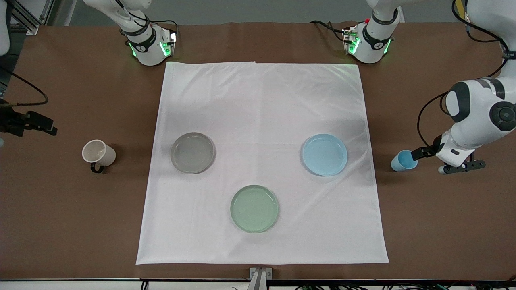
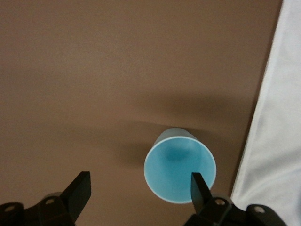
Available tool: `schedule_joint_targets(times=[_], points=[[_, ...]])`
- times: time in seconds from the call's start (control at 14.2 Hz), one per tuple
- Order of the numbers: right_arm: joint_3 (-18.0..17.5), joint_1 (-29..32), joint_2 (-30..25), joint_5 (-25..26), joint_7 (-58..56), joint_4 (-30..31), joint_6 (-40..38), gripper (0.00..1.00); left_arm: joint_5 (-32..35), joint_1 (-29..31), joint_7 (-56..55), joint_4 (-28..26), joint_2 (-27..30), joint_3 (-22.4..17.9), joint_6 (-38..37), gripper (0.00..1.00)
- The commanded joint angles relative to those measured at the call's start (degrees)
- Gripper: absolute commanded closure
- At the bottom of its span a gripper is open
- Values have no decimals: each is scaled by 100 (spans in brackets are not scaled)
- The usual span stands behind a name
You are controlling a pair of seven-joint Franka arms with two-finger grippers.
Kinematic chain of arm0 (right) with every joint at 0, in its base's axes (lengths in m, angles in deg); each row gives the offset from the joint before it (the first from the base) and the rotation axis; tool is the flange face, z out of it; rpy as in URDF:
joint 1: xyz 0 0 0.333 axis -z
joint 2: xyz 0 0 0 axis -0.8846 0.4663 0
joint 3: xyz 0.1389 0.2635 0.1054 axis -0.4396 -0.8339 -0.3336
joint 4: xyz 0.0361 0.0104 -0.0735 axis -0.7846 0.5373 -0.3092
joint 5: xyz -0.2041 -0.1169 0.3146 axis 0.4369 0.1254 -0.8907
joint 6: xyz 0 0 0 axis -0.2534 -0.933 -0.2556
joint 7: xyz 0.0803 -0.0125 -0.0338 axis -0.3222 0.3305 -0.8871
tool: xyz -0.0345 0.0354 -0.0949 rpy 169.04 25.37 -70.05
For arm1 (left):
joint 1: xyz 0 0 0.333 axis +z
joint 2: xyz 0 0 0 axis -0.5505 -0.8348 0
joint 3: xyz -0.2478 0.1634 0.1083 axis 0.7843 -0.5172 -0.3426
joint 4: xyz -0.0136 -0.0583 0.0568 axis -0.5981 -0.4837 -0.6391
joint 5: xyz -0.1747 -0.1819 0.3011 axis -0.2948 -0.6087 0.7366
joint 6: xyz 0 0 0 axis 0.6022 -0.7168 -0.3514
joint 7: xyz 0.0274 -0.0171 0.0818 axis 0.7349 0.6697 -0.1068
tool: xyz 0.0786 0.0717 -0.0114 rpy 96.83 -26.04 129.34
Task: Place blue cup in blue plate and white mug in gray plate
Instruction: 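Reach the left gripper to the blue cup while the right gripper reaches the mug, then carry the blue cup with the left gripper onto the blue plate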
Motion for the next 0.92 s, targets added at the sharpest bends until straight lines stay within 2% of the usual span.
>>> schedule_joint_targets(times=[0.0, 0.28, 0.42, 0.49, 0.63, 0.85], points=[[-33, 73, 721, 243, -79, -28, 499, 0, 93, 65, -16, -6, -289, 45, 290, 28], [-42, 275, 1373, 235, -404, 190, 1465, 0, 93, 47, -34, -5, -466, 71, 307, 64], [-42, 346, 1418, 226, -448, 664, 2150, 0, 49, 56, -42, -5, -475, 88, 307, 89], [-42, 381, 1427, 226, -535, 901, 2528, 0, 40, 47, -43, 3, -457, 97, 299, 97], [-42, 451, 1523, 226, -720, 1262, 3214, 0, 40, 30, -16, 30, -379, 132, 246, 99], [-42, 539, 1725, 226, -782, 1544, 3664, 0, 31, 30, -104, 73, -72, 491, 97, 100]])
